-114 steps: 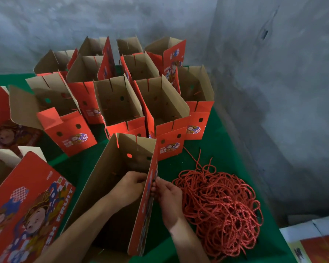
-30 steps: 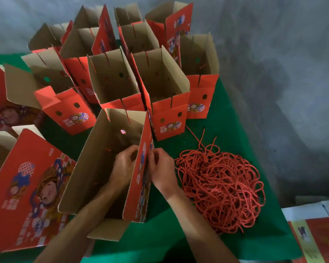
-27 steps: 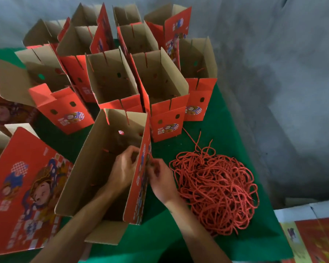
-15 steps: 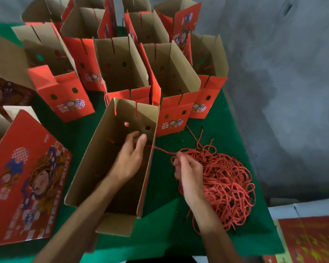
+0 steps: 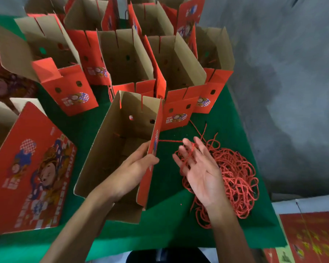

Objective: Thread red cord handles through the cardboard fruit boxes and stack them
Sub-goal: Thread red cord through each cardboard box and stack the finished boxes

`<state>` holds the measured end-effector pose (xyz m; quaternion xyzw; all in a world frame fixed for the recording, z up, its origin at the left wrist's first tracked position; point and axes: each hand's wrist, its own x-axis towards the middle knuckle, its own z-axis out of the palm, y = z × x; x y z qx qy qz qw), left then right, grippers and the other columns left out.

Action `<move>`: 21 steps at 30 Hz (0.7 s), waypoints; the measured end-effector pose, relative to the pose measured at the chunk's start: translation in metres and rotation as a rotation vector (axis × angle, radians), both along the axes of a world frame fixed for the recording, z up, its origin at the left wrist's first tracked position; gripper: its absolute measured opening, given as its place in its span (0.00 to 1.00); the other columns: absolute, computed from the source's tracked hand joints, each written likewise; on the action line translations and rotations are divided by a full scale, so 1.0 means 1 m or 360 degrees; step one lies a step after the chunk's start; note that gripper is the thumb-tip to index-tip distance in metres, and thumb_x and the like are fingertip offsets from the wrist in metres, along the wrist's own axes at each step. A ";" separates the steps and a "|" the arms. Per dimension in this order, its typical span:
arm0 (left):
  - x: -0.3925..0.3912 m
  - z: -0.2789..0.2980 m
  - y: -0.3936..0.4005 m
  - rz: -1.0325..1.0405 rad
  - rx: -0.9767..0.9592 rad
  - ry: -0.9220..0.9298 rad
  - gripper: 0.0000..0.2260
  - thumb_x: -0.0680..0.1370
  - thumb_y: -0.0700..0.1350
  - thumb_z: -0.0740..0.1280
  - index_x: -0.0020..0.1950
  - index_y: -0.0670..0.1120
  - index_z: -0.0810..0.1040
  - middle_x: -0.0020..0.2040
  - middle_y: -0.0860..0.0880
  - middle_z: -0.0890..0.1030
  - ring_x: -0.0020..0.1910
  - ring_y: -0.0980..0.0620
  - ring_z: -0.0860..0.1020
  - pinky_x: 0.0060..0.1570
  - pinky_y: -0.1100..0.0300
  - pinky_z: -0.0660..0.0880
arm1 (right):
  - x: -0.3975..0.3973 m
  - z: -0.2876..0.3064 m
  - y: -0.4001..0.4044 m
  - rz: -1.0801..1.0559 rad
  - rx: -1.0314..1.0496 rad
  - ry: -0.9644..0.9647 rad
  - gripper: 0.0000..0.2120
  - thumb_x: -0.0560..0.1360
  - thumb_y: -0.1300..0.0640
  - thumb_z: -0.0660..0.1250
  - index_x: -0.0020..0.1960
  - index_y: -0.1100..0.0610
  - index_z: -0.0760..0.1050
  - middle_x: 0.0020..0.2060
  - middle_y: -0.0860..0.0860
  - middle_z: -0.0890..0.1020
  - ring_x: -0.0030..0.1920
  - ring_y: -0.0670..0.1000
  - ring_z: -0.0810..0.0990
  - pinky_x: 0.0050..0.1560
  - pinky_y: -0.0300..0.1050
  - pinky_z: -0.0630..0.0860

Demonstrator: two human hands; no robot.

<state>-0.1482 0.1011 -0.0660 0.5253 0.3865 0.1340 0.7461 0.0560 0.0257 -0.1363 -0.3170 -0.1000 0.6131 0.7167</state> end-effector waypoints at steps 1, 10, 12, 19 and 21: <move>0.003 0.001 0.000 0.0022 -0.0025 0.0054 0.14 0.85 0.45 0.58 0.63 0.65 0.69 0.49 0.59 0.85 0.49 0.57 0.85 0.39 0.66 0.80 | 0.000 0.004 0.000 0.0022 0.0053 0.0056 0.22 0.86 0.62 0.58 0.79 0.56 0.63 0.69 0.60 0.77 0.64 0.58 0.81 0.66 0.61 0.77; 0.000 -0.030 0.012 0.0309 -0.0267 0.0349 0.13 0.86 0.37 0.52 0.64 0.34 0.73 0.23 0.45 0.79 0.26 0.48 0.79 0.38 0.53 0.71 | 0.020 0.004 0.007 0.0098 0.0138 0.0063 0.24 0.85 0.58 0.62 0.79 0.58 0.63 0.74 0.58 0.75 0.74 0.59 0.74 0.72 0.63 0.71; -0.001 -0.033 0.015 0.0350 -0.0302 0.0362 0.17 0.86 0.35 0.53 0.73 0.31 0.67 0.21 0.45 0.77 0.19 0.52 0.77 0.38 0.54 0.74 | 0.022 -0.018 0.011 0.0117 -0.0225 -0.0547 0.24 0.83 0.55 0.66 0.78 0.54 0.66 0.69 0.55 0.79 0.70 0.56 0.78 0.72 0.60 0.72; -0.017 -0.042 0.021 0.0432 -0.0260 0.0471 0.19 0.81 0.45 0.63 0.35 0.42 0.86 0.31 0.44 0.85 0.26 0.49 0.83 0.41 0.53 0.76 | 0.008 -0.114 -0.027 0.0363 -0.0562 -0.2847 0.10 0.79 0.67 0.67 0.60 0.64 0.80 0.62 0.60 0.77 0.64 0.64 0.77 0.66 0.49 0.72; -0.017 -0.037 0.022 0.0393 -0.0259 0.0501 0.20 0.81 0.48 0.63 0.35 0.43 0.87 0.36 0.42 0.86 0.32 0.47 0.85 0.42 0.53 0.78 | -0.003 -0.125 -0.036 0.0410 -0.0442 -0.2964 0.08 0.76 0.67 0.72 0.54 0.61 0.83 0.53 0.56 0.78 0.54 0.59 0.80 0.55 0.49 0.77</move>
